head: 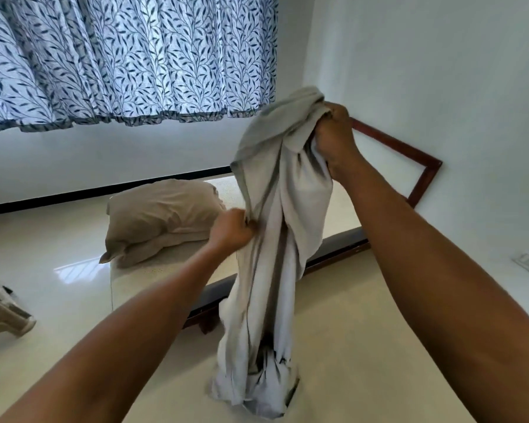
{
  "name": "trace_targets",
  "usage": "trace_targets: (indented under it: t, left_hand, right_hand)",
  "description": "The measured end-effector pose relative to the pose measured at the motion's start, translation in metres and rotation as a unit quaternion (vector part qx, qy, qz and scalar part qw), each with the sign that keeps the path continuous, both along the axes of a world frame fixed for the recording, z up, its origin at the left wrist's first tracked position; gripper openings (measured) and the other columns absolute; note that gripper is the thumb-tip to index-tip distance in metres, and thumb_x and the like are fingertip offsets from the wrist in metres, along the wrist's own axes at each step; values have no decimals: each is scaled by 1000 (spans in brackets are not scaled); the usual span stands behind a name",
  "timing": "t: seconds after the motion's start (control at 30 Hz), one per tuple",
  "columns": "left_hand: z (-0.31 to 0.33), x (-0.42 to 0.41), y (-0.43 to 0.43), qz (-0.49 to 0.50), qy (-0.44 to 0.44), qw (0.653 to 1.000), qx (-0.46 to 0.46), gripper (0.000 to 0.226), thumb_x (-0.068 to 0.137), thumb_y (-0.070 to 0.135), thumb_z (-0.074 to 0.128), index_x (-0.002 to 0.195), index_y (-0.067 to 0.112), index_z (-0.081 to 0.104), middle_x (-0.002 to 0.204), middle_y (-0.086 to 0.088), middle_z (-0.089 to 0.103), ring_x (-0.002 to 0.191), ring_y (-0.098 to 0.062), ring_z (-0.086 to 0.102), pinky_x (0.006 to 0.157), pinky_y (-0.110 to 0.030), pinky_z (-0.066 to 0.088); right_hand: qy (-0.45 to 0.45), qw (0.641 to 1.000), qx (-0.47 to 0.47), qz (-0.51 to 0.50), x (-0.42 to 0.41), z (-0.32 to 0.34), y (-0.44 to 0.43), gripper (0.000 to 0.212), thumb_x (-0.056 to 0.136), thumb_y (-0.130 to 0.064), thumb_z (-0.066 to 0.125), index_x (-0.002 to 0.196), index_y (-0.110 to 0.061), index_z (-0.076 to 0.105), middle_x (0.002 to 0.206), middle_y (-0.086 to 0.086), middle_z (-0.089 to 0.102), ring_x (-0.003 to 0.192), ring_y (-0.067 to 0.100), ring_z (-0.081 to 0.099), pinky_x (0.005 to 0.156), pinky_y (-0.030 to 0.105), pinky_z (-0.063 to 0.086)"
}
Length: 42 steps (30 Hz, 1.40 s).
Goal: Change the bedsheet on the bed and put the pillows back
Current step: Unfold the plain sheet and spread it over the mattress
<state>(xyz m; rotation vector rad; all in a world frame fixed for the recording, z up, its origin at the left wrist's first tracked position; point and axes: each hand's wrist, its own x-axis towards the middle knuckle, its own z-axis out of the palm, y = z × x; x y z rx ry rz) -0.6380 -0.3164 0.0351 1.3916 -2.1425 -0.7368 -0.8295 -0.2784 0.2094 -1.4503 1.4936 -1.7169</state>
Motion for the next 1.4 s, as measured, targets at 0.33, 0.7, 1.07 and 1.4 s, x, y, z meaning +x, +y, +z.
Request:
trace_targets:
  t: [0.33, 0.7, 1.07, 1.4]
  left_hand:
    - [129, -7, -21, -8, 87, 988, -129, 37, 68, 21, 42, 80, -1, 69, 85, -20, 70, 86, -34, 65, 68, -34, 42]
    - [52, 1, 14, 44, 139, 983, -108, 44, 88, 55, 57, 113, 18, 58, 104, -4, 71, 98, -30, 66, 75, -34, 46]
    - [-12, 0, 37, -126, 214, 964, 94, 35, 92, 46, 71, 117, 27, 54, 107, 19, 64, 98, 3, 62, 87, -21, 51]
    - [-66, 10, -13, -4, 16, 999, -36, 40, 101, 21, 53, 64, 6, 58, 59, -5, 58, 52, -21, 51, 56, -35, 43]
  right_hand:
    - [175, 964, 180, 84, -18, -71, 37, 32, 93, 3, 58, 119, -11, 69, 116, 4, 71, 101, 13, 68, 97, 31, 56]
    - [104, 992, 71, 10, 14, -42, 6, 25, 84, -1, 51, 94, 4, 73, 97, 18, 76, 92, 26, 72, 86, 49, 58]
    - [-22, 999, 41, -5, 4, -18, 17, 29, 98, 5, 50, 82, -17, 60, 82, 1, 63, 76, 13, 61, 80, 36, 52]
    - [-32, 998, 53, -3, -8, -29, 32, 27, 98, 6, 52, 75, -6, 60, 75, 9, 59, 70, 13, 59, 69, 29, 51]
